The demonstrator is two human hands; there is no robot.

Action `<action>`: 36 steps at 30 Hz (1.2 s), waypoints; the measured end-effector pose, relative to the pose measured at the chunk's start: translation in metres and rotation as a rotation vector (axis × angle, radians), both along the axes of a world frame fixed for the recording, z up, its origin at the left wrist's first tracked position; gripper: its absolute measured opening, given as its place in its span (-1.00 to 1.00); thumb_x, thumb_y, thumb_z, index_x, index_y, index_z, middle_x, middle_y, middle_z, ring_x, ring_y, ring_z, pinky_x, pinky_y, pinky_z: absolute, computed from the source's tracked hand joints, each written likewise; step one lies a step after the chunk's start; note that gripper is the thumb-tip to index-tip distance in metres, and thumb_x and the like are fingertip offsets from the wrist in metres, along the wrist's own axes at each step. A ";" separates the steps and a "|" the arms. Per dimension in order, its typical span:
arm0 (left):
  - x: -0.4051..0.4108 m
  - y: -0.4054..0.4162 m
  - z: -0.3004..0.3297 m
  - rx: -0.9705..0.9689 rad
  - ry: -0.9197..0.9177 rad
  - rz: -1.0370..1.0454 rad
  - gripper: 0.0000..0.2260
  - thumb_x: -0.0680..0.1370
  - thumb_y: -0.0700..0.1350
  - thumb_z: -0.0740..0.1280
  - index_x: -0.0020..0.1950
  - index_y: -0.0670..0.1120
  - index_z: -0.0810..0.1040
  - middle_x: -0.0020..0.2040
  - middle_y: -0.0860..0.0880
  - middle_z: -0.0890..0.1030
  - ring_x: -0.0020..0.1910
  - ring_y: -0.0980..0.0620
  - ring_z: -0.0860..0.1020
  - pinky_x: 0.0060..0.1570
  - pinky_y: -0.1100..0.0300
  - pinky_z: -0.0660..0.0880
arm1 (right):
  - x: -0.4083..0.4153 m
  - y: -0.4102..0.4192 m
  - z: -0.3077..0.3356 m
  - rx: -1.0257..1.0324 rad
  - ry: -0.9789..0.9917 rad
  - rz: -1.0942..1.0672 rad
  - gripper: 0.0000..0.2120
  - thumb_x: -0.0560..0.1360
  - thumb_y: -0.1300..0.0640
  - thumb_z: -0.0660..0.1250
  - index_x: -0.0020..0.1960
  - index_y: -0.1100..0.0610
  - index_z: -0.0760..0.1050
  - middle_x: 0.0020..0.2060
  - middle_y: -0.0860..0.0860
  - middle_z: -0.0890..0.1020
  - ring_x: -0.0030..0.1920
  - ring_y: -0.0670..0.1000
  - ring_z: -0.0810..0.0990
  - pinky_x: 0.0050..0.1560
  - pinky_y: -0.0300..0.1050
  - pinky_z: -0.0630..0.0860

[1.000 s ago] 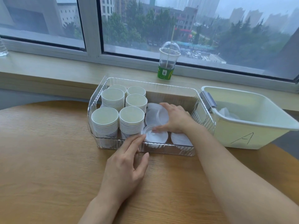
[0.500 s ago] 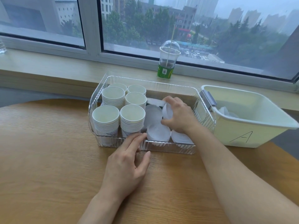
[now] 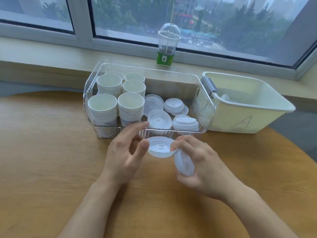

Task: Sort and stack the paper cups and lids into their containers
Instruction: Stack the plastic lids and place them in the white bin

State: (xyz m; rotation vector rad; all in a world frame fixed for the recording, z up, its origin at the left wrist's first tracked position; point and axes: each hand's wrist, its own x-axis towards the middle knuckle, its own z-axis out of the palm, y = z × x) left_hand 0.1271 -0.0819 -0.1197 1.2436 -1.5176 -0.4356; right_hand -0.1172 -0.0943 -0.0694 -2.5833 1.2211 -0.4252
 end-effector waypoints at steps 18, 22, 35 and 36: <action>-0.009 -0.006 -0.008 0.028 -0.106 0.115 -0.65 0.57 0.02 0.39 0.35 0.08 0.62 0.29 0.25 0.56 -0.08 0.14 0.66 -0.07 0.00 0.66 | 0.009 -0.027 0.017 -0.038 -0.327 -0.036 -0.41 0.47 -0.28 0.48 0.43 -0.12 0.49 0.24 -0.21 0.58 0.18 -0.16 0.59 0.20 -0.23 0.51; -0.009 -0.006 -0.009 0.026 -0.117 0.122 -0.64 0.56 0.02 0.38 0.36 0.10 0.60 0.31 0.27 0.53 -0.09 0.18 0.65 -0.09 -0.01 0.66 | 0.031 -0.079 0.041 -0.048 -0.179 -0.119 -0.41 0.53 -0.22 0.46 0.51 -0.16 0.41 0.37 -0.12 0.51 0.35 -0.07 0.49 0.37 -0.02 0.45; -0.009 -0.007 -0.010 0.006 -0.116 0.116 -0.63 0.54 -0.04 0.42 0.35 0.16 0.59 0.30 0.25 0.53 -0.08 0.13 0.67 -0.13 0.01 0.66 | 0.087 -0.165 0.000 0.217 0.304 -0.232 0.20 0.24 -0.53 0.49 0.67 -0.28 -0.08 0.70 -0.01 -0.15 0.69 0.18 -0.20 0.63 0.35 0.02; -0.009 -0.007 -0.010 0.006 -0.121 0.115 -0.62 0.55 -0.05 0.42 0.36 0.17 0.59 0.30 0.24 0.53 -0.08 0.13 0.67 -0.12 0.02 0.66 | 0.089 -0.166 0.001 0.216 0.296 -0.224 0.17 0.26 -0.51 0.50 0.67 -0.28 -0.04 0.70 0.00 -0.13 0.69 0.18 -0.17 0.63 0.33 0.03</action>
